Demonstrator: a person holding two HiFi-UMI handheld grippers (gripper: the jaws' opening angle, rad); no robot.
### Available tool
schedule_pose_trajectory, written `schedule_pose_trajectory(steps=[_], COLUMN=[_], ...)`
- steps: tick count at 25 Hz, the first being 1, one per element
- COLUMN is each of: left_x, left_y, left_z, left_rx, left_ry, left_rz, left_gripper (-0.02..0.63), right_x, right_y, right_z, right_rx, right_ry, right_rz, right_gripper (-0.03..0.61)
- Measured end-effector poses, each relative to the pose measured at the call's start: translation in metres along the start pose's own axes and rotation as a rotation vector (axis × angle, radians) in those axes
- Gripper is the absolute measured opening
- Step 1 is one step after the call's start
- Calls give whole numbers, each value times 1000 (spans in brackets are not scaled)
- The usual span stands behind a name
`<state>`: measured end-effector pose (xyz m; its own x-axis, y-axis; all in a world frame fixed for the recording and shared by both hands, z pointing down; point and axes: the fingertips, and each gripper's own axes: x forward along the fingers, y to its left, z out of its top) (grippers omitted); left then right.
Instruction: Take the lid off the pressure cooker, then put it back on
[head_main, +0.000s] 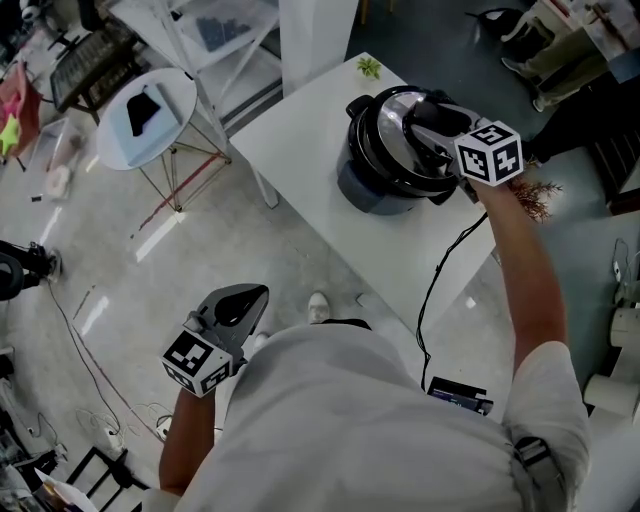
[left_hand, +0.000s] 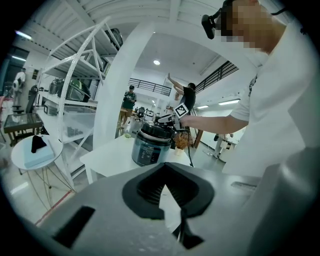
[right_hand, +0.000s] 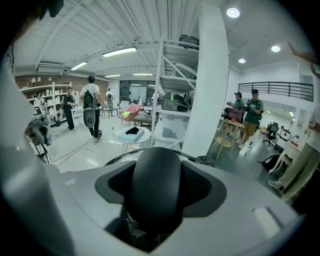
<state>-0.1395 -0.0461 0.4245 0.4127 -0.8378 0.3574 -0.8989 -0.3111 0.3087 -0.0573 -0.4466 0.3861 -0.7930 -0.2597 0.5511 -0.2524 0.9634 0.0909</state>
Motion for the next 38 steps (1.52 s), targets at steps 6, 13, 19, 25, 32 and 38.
schedule_pose_trajectory(steps=[6,13,19,25,32,38], left_x=[-2,-7,-11,-13,-17,-22], left_y=[4,6,8,9,13,12], left_z=[-6,-6,-8,-9,-8,-9], left_rx=[-21,-25,-33,-36,-35,-27], left_ry=[10,5,14,15,21,19], left_rz=[26,42,43,42,30,23], left_gripper=[6,6,6,6,6,6], right_x=[21,34,41,41,42,41], right_y=[-1,6,9,10,10,11], right_z=[-6,-10,-17,-18,-16,-17], right_rx=[-5,1,6,4,4,-4], right_ry=[11,20,32,30,37,38], right_rz=[11,24,24,19,15,14], right_gripper=[291,291,291,291,293,296])
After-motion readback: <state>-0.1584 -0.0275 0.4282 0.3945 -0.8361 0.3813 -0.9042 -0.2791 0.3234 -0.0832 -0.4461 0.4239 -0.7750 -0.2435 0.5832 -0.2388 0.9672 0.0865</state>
